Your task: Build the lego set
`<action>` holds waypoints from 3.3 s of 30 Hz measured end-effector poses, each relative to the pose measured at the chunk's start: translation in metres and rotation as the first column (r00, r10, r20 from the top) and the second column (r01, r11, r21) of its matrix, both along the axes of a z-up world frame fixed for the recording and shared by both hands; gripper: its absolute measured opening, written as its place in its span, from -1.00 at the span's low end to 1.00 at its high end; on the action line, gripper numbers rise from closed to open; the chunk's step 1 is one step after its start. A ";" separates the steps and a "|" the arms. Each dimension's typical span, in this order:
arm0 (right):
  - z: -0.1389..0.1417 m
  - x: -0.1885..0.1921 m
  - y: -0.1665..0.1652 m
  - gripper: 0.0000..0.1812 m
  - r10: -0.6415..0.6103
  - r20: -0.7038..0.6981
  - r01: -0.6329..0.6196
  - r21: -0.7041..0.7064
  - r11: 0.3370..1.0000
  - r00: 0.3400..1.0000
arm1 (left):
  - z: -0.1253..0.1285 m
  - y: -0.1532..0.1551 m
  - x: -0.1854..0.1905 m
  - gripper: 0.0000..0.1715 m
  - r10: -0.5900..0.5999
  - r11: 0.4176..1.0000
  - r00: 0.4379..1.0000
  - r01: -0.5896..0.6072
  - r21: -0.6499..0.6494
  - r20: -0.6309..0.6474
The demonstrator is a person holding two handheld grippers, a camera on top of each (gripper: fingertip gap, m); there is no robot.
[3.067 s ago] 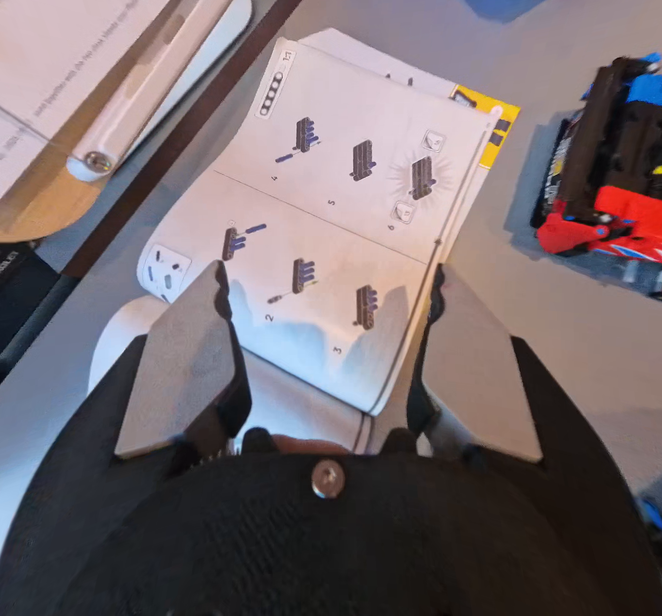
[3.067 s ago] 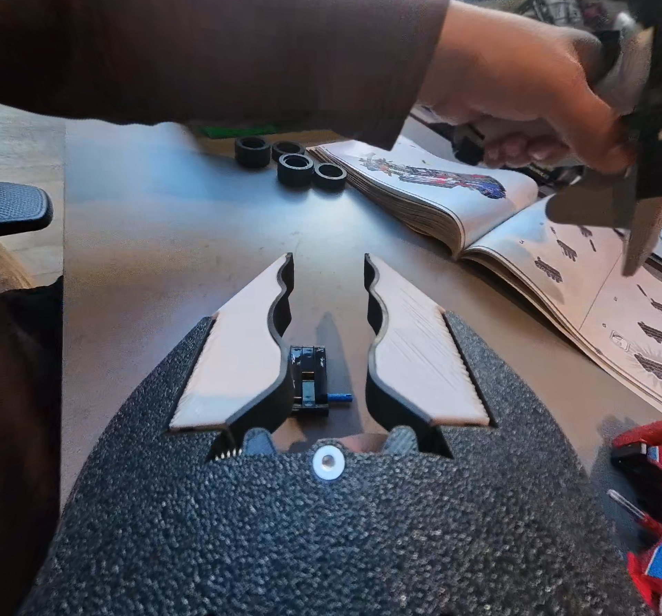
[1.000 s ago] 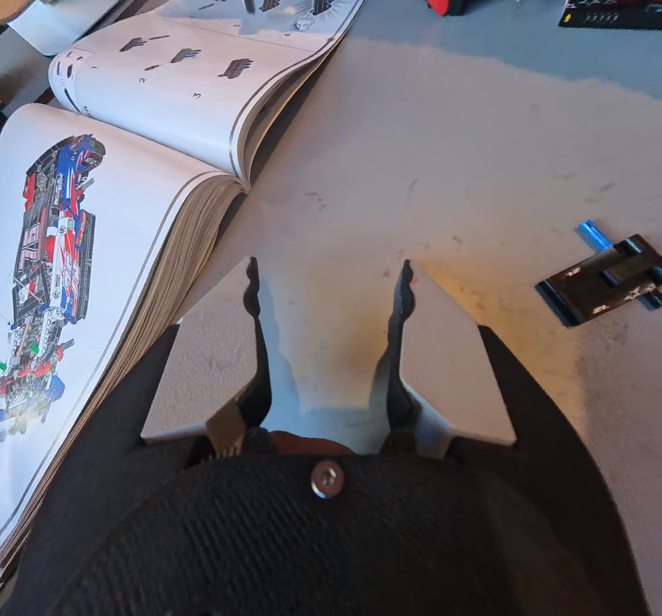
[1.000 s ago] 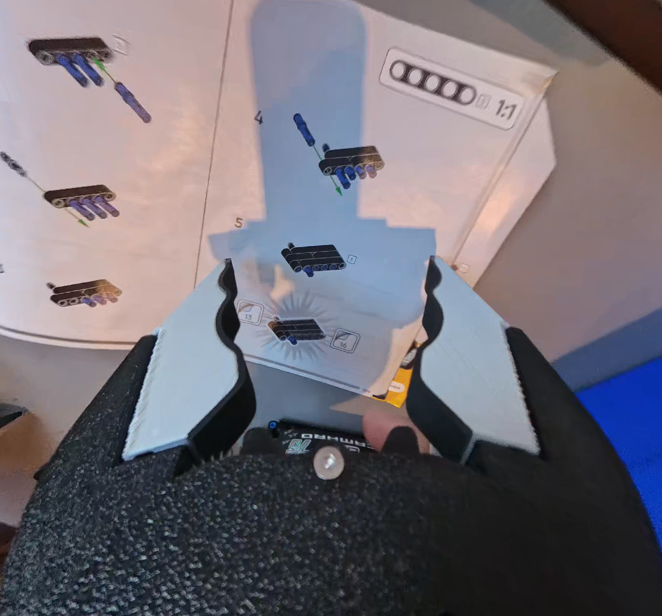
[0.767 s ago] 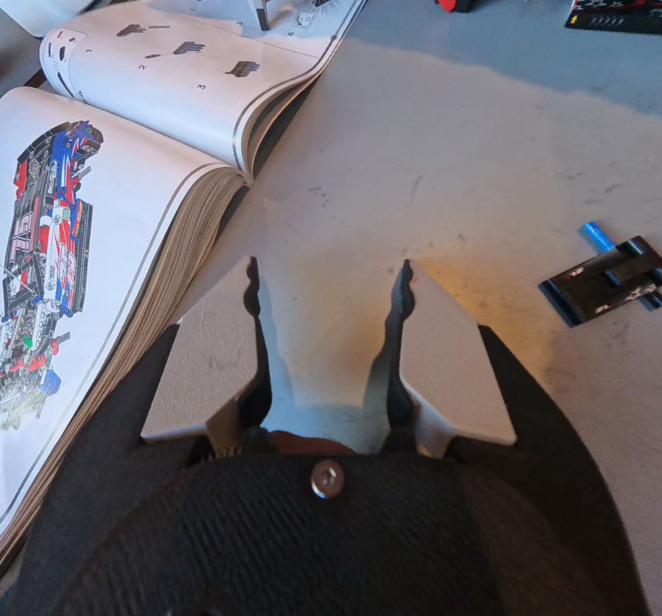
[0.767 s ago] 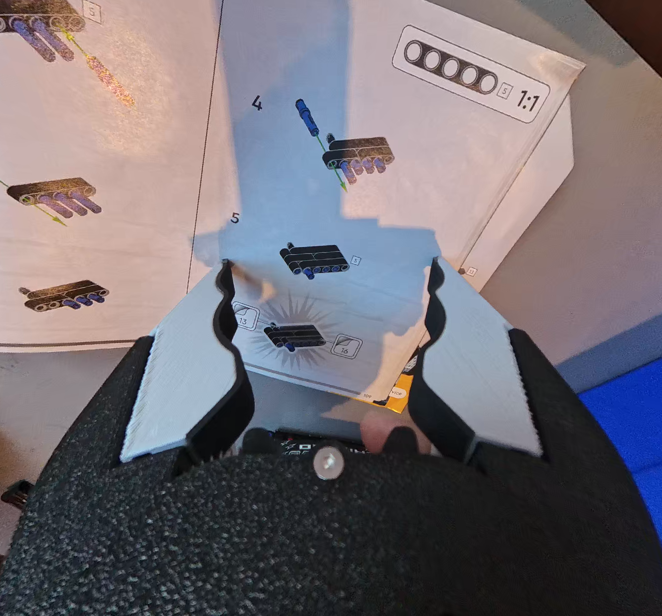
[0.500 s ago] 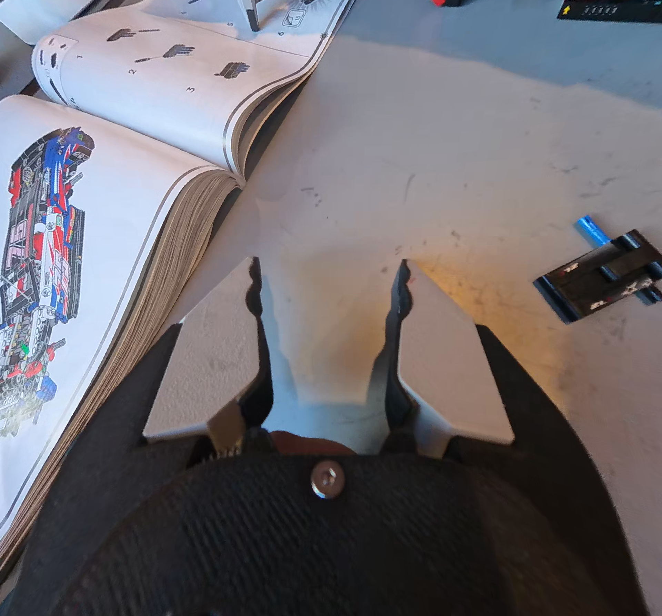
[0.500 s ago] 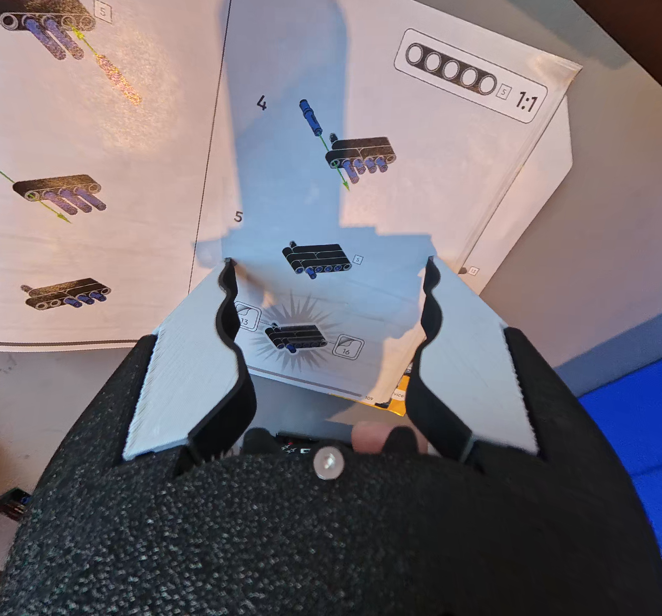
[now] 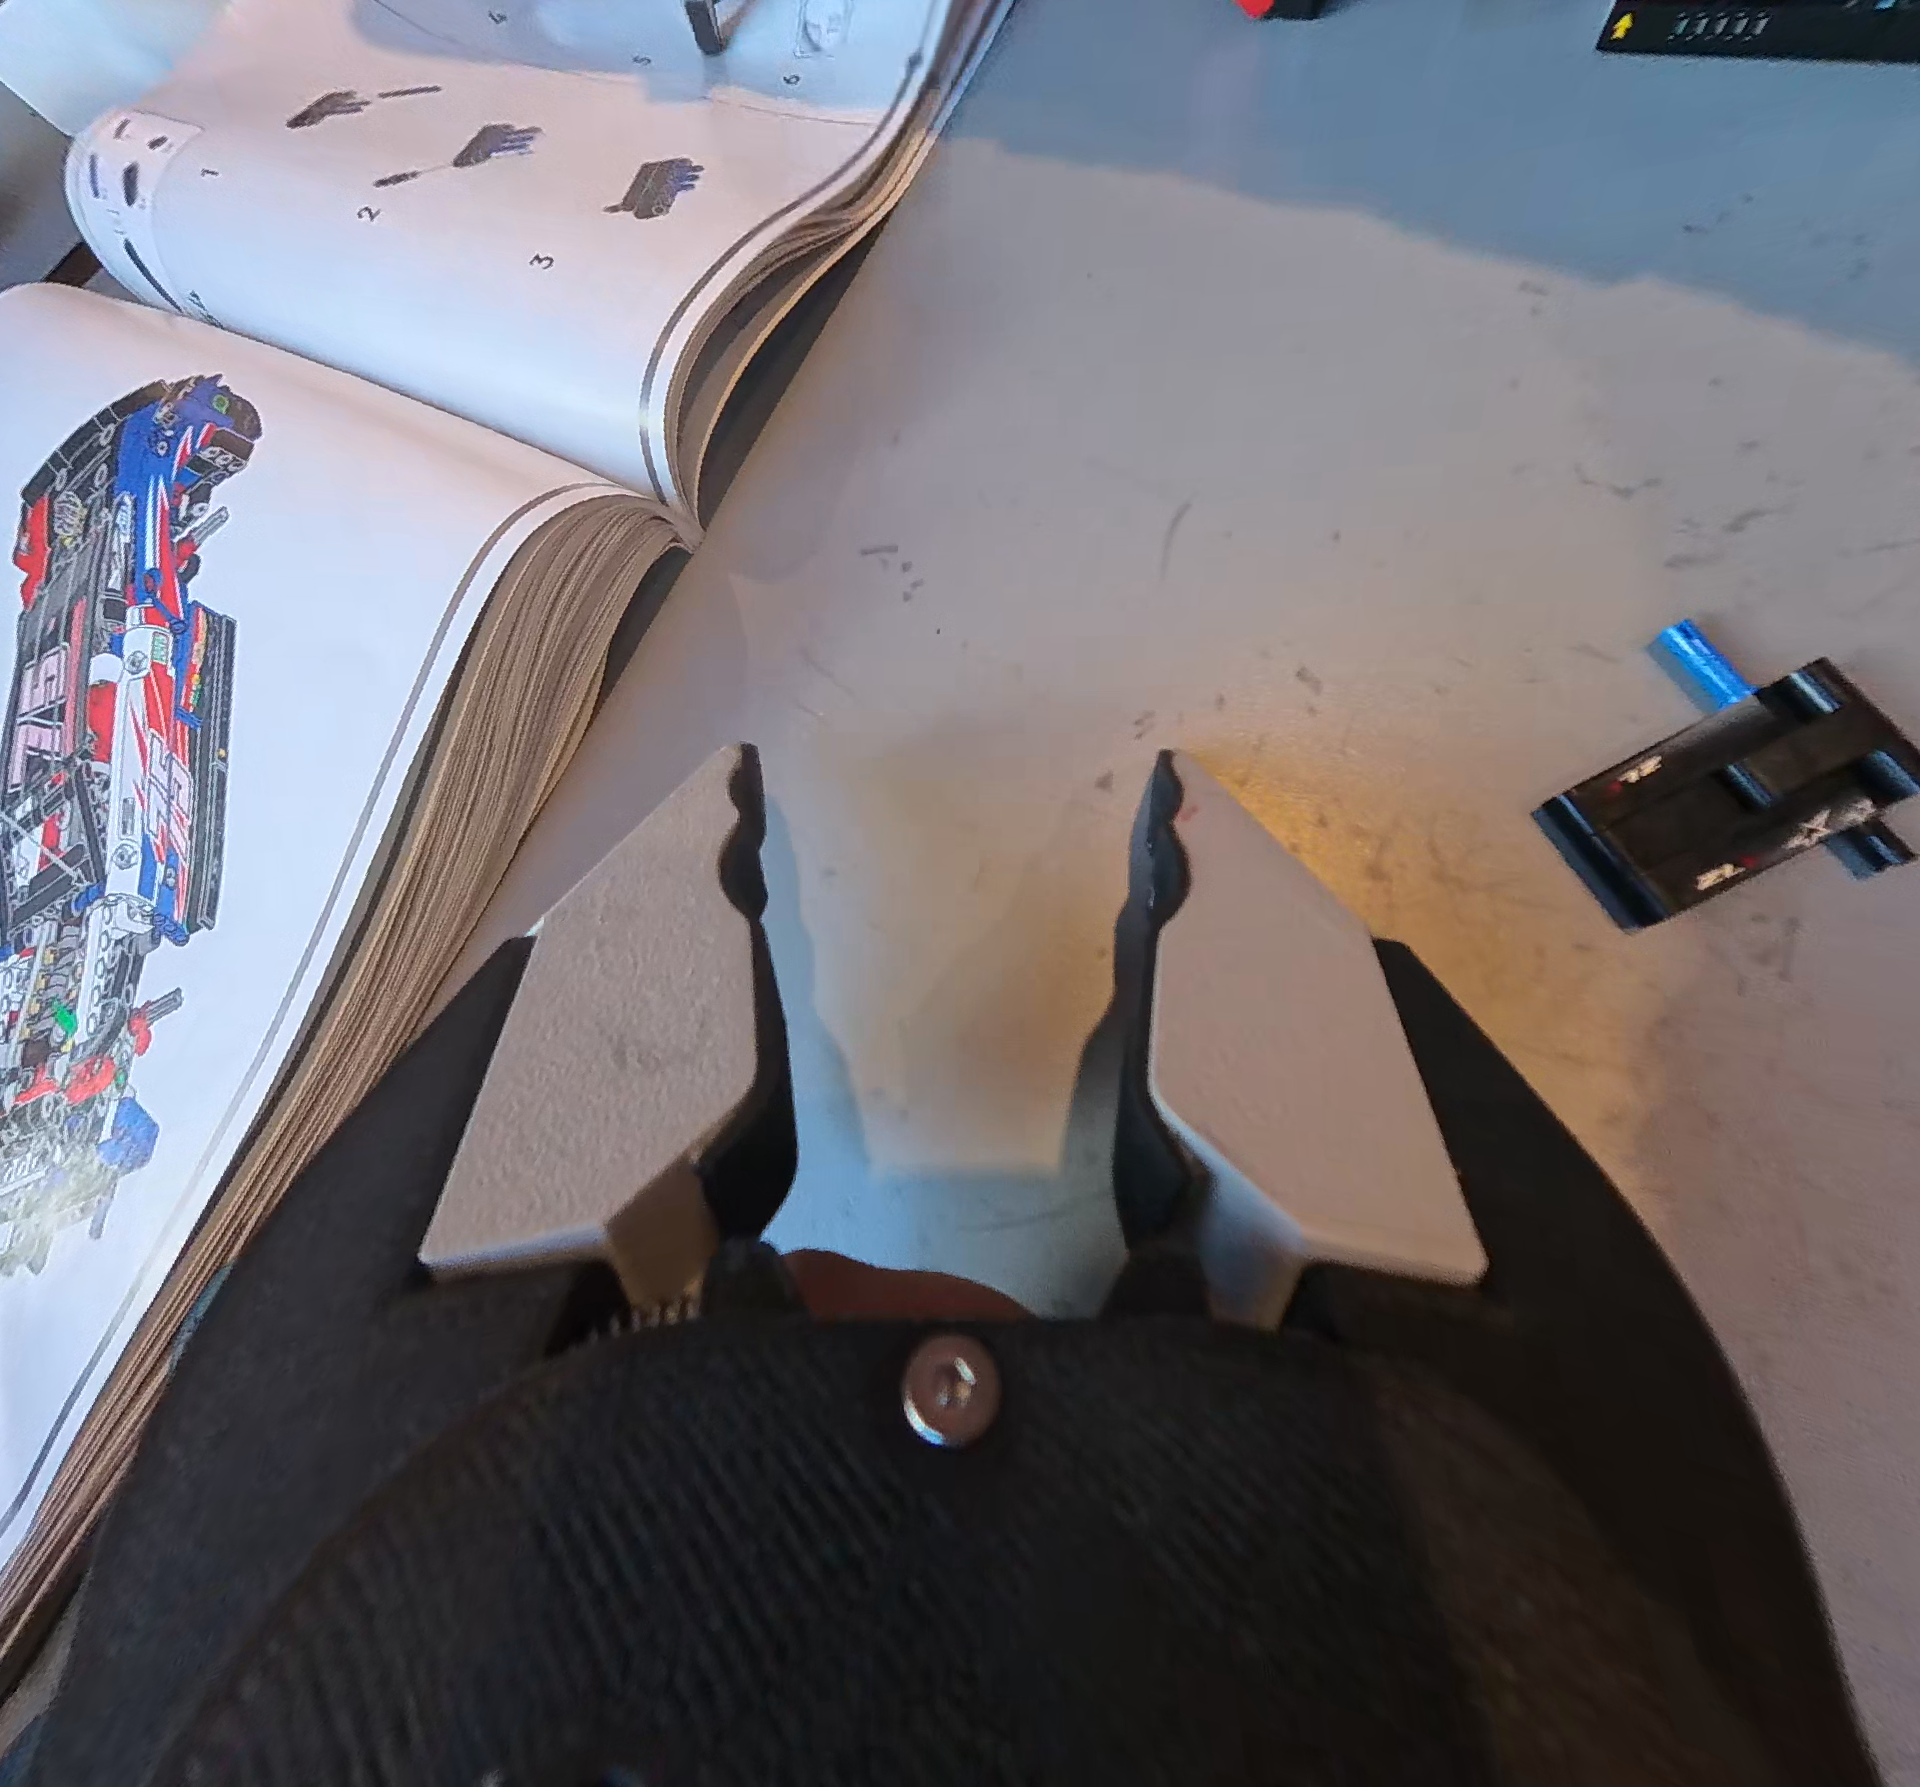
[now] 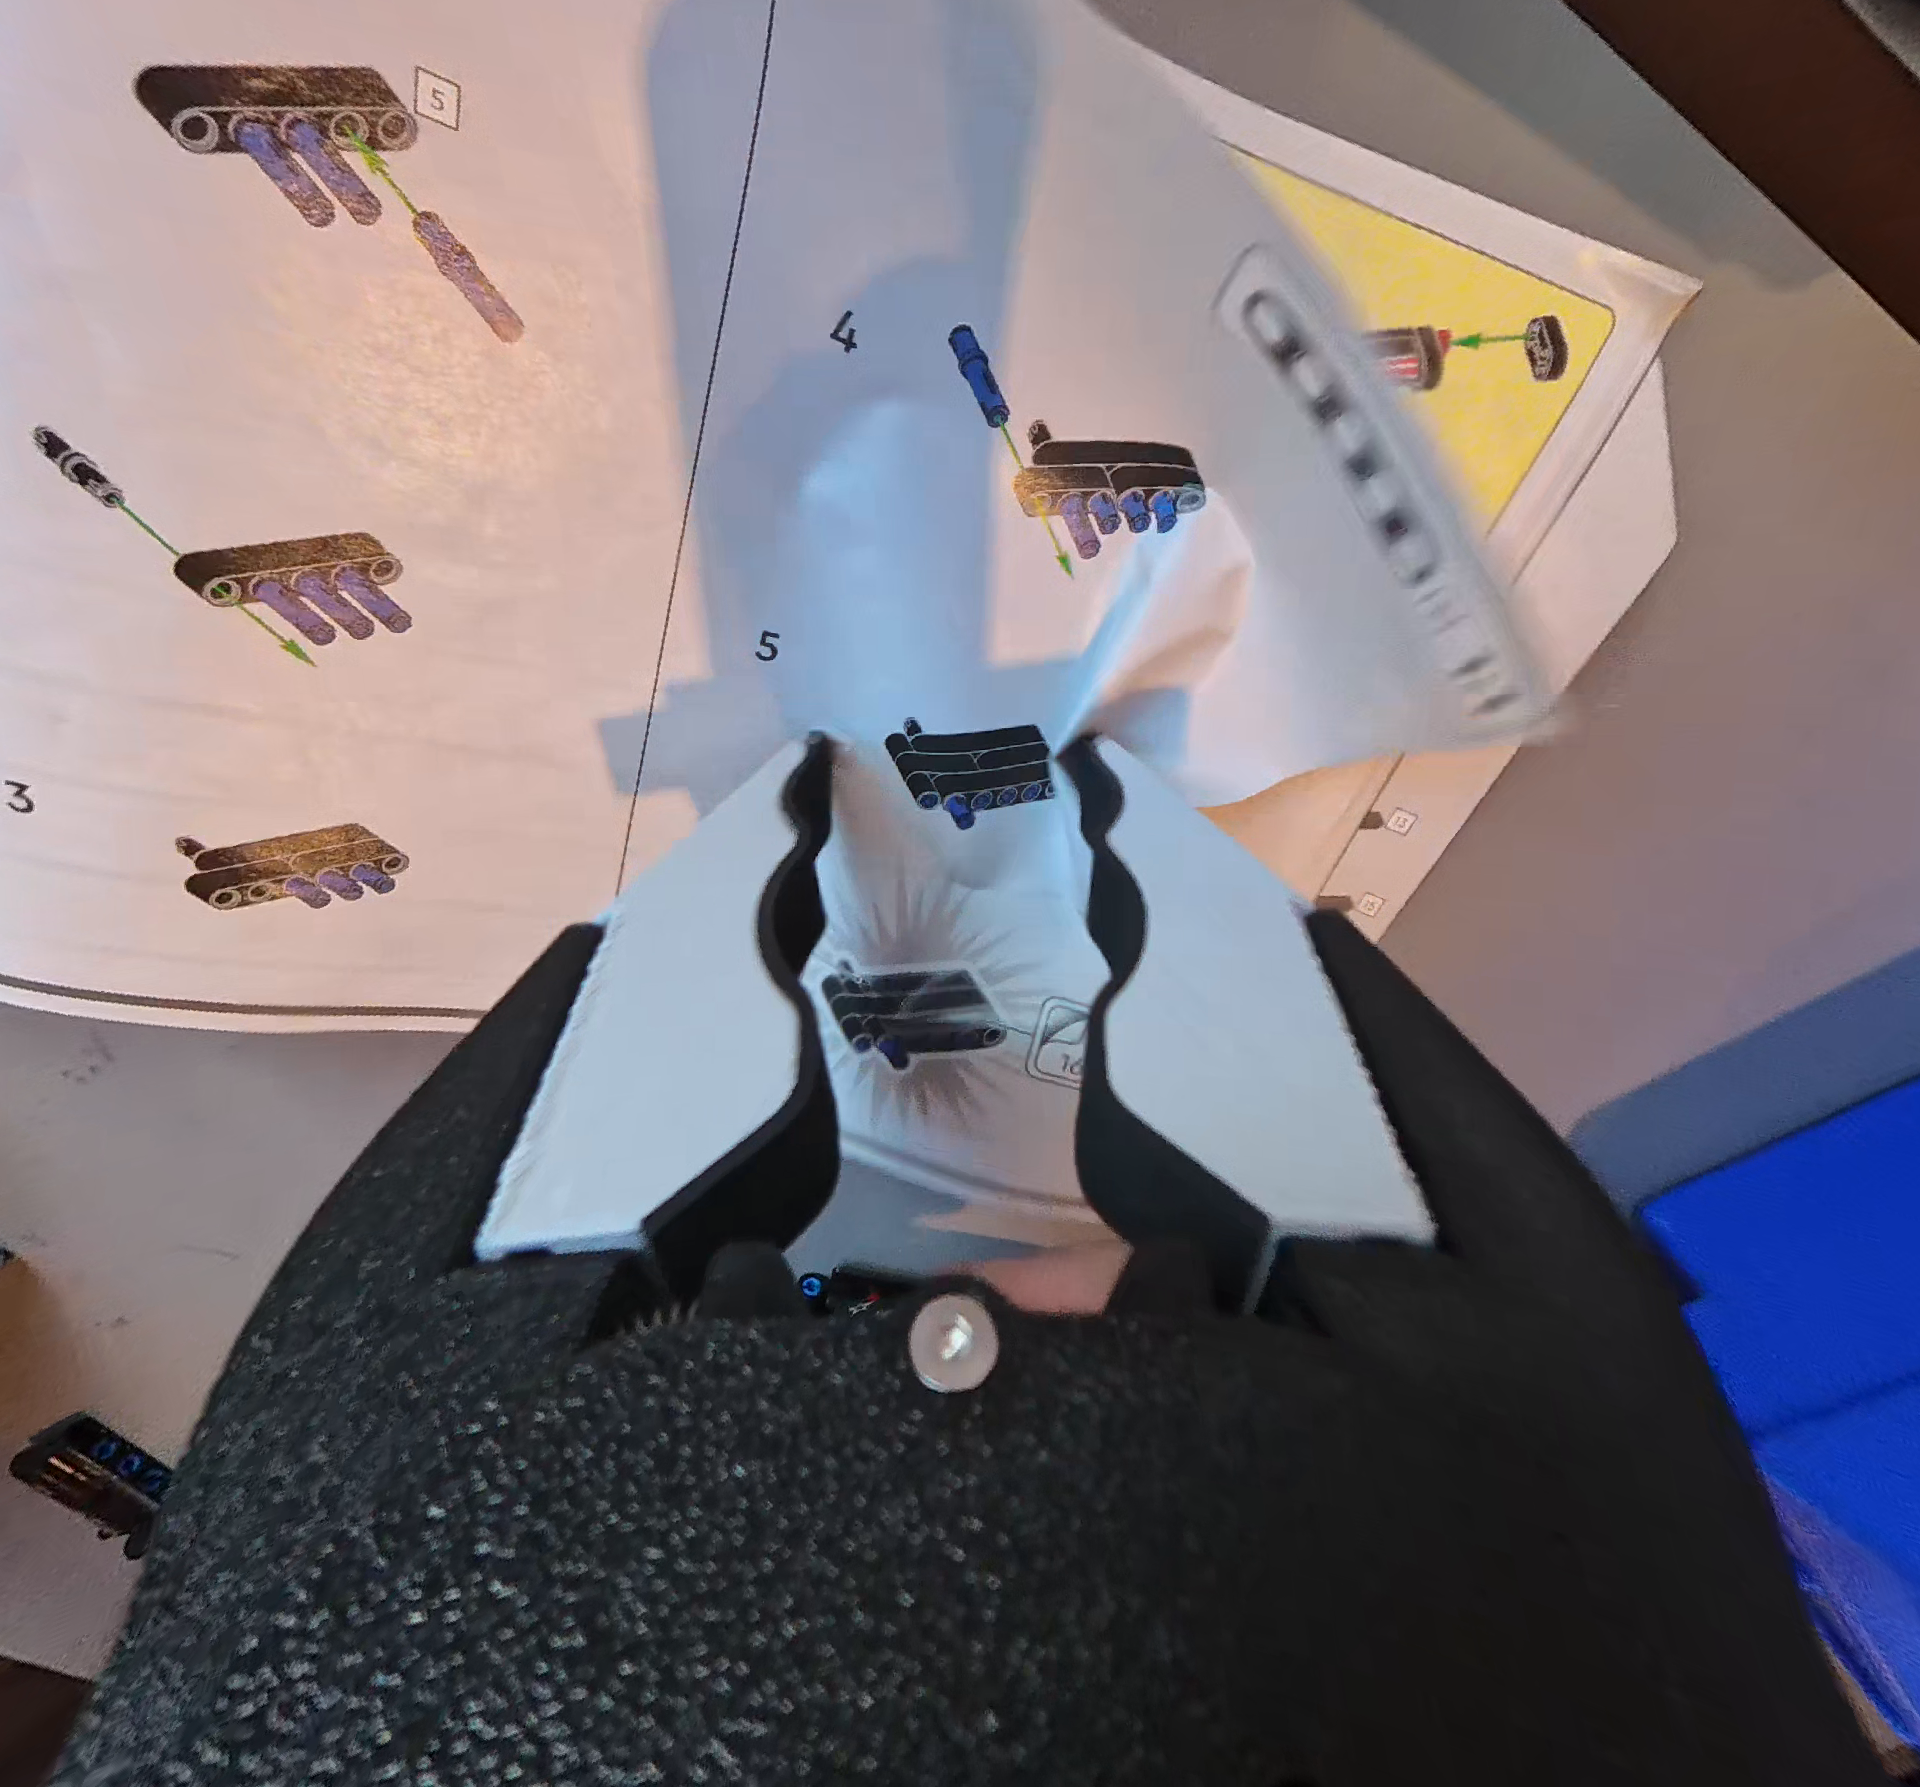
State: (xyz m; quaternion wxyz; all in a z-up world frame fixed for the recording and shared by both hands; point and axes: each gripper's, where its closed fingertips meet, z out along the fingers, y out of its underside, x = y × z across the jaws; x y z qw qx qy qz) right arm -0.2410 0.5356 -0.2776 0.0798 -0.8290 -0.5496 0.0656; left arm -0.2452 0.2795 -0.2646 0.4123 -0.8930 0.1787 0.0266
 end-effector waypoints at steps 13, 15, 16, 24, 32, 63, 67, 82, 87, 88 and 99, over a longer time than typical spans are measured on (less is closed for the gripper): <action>0.048 -0.034 -0.026 -1.00 0.053 -0.149 -0.065 -0.077 0.995 0.987 | 0.000 0.000 0.001 -0.16 -0.008 1.000 1.000 0.008 -0.006 0.012; 0.071 -0.046 -0.040 -1.00 0.106 -0.169 -0.118 -0.066 0.991 0.980 | 0.000 0.000 0.002 -0.18 -0.010 1.000 1.000 0.010 -0.004 0.009; 0.082 -0.053 -0.048 -1.00 0.138 -0.173 -0.150 -0.055 0.987 0.975 | 0.000 0.000 0.002 -0.18 -0.011 1.000 1.000 0.011 -0.003 0.007; 0.132 -0.114 -0.104 -0.94 0.363 -0.093 -0.356 0.083 0.931 0.927 | -0.001 0.000 0.001 -0.17 -0.014 1.000 1.000 0.014 -0.008 0.015; 0.122 -0.174 -0.180 -0.88 0.537 0.016 -0.536 0.086 0.840 0.843 | 0.000 0.000 0.002 -0.18 -0.019 1.000 1.000 0.019 -0.002 0.003; 0.114 -0.026 -0.208 -0.72 0.411 -0.409 -0.396 0.124 0.910 0.815 | -0.001 -0.002 0.005 -0.18 -0.026 0.999 0.999 0.027 -0.018 0.033; 0.094 0.013 -0.210 -0.65 0.364 -0.414 -0.310 0.193 0.931 0.834 | -0.001 -0.003 0.007 -0.17 -0.027 0.999 0.999 0.028 -0.016 0.034; 0.055 -0.141 -0.218 -0.66 0.375 -0.480 -0.363 0.121 0.924 0.793 | 0.043 -0.006 0.044 -0.26 -0.134 0.980 0.971 0.100 0.171 0.197; 0.012 -0.154 -0.222 -0.75 0.443 -0.350 -0.422 0.137 0.896 0.825 | 0.037 -0.011 0.058 -0.25 -0.169 0.979 0.964 0.139 0.149 0.207; 0.012 -0.154 -0.223 -0.75 0.446 -0.350 -0.426 0.137 0.894 0.824 | 0.037 -0.011 0.057 -0.25 -0.169 0.978 0.967 0.140 0.153 0.190; 0.074 -0.114 -0.234 -0.61 0.319 -0.576 -0.376 0.021 0.926 0.753 | 0.032 -0.008 0.045 -0.26 -0.127 0.988 0.967 0.104 0.116 0.220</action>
